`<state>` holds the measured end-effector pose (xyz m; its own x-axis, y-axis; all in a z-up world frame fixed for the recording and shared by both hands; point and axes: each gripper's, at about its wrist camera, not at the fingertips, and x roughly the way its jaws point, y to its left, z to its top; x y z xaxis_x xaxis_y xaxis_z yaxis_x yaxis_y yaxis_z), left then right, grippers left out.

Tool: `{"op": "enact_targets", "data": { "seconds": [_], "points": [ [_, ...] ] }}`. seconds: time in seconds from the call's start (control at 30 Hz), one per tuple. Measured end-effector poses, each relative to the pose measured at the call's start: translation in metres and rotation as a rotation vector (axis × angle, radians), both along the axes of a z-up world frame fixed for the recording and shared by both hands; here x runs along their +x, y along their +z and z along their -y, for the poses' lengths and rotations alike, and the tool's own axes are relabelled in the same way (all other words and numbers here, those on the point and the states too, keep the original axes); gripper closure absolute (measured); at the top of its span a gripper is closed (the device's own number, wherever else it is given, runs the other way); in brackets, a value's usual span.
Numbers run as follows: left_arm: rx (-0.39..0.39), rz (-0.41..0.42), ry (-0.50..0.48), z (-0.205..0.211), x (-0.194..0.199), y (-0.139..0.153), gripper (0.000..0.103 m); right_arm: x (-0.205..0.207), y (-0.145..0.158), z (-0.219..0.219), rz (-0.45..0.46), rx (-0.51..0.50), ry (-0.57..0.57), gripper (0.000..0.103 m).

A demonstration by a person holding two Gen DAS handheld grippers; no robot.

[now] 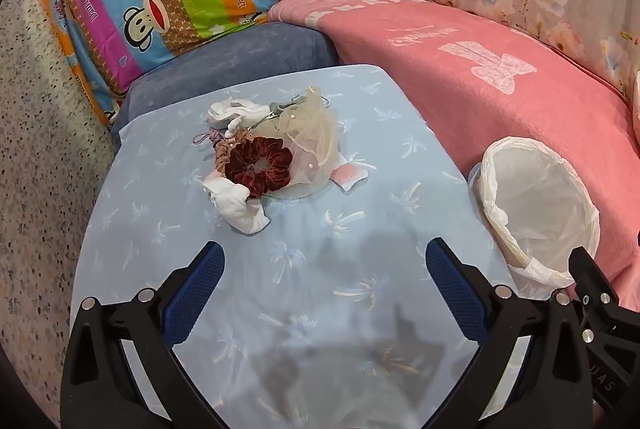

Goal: Collect trash

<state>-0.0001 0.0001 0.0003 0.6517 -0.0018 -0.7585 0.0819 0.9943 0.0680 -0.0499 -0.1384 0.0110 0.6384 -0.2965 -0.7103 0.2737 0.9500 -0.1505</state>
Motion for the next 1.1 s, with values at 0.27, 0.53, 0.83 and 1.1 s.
{"op": "enact_targets", "data": {
  "seconds": [0.27, 0.53, 0.83, 1.1],
  "points": [
    [0.005, 0.001, 0.002, 0.0, 0.0, 0.0, 0.007, 0.003, 0.004, 0.0, 0.005, 0.003, -0.004, 0.006],
    [0.006, 0.005, 0.005, 0.003, 0.001, 0.004, 0.007, 0.004, 0.005, 0.001, 0.007, 0.004, -0.005, 0.006],
    [0.001, 0.014, -0.009, 0.003, -0.001, 0.005, 0.007, 0.0, 0.006, 0.002, 0.028, 0.002, -0.012, 0.006],
    [-0.002, 0.02, -0.014, 0.003, -0.003, 0.005, 0.007, 0.0, 0.007, 0.002, 0.031, -0.001, -0.012, 0.006]
  ]
}}
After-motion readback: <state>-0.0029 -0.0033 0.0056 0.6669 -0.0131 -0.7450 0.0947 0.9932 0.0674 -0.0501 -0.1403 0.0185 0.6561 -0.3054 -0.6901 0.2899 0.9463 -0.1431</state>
